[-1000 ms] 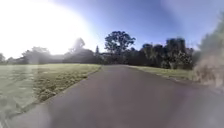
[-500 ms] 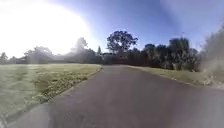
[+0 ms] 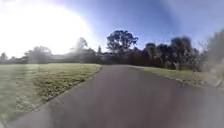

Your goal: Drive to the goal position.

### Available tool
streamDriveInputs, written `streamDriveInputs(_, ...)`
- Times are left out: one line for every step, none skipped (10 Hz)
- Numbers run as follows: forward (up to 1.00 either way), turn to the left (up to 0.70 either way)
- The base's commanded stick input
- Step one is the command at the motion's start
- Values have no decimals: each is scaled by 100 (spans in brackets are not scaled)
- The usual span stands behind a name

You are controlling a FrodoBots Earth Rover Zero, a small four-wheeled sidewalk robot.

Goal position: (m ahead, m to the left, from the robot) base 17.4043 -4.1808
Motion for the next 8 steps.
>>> streamDriveInputs(70, -7)
streamDriveInputs(70, -18)
streamDriveInputs(70, -29)
streamDriveInputs(70, -35)
streamDriveInputs(70, -35)
streamDriveInputs(70, -35)
streamDriveInputs(70, -35)
streamDriveInputs(70, -35)
